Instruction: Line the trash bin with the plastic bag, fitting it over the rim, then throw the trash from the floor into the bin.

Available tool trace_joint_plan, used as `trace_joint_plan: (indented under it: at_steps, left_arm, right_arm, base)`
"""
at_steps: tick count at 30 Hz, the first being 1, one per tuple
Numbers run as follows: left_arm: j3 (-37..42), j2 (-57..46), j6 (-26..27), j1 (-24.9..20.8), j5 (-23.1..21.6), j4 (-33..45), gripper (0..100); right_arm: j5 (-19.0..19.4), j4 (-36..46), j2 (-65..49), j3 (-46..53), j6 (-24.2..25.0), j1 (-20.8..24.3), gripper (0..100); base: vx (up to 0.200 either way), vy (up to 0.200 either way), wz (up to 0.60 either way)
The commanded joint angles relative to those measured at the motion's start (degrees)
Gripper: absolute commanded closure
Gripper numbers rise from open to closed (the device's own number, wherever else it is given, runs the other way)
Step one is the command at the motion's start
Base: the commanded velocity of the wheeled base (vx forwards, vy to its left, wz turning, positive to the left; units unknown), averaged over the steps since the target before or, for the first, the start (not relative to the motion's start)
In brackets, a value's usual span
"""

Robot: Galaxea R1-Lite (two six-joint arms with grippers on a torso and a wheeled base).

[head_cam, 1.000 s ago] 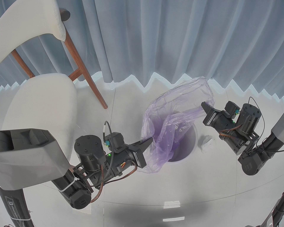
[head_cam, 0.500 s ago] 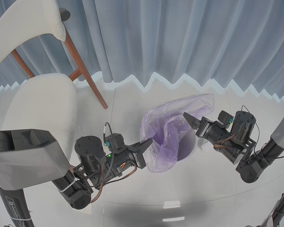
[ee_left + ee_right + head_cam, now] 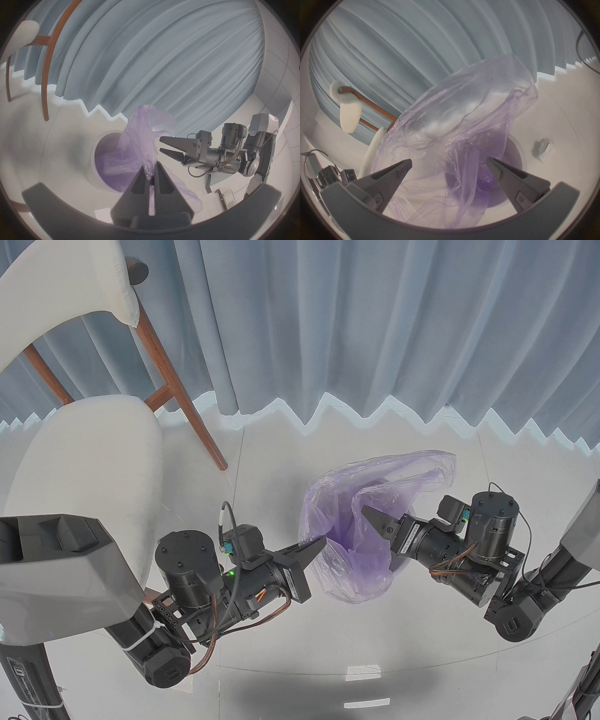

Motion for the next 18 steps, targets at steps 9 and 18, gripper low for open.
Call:
trace_joint_plan:
  at_steps: [9,18]
  left_arm:
    - [1.9,0.2,0.1,-2.8,0.1,0.0,100]
    - [2.3,0.1,0.1,-4.0,0.4,0.0,100]
  right_arm:
    - [-3.6,-0.5,7.4,-1.4,-0.4,1.9,0]
    - [-4.5,-4.2,11.6,-1.3,-0.8,2.7,0]
  base:
    - [0.000,0.000,0.00]
    - [0.000,0.000,0.00]
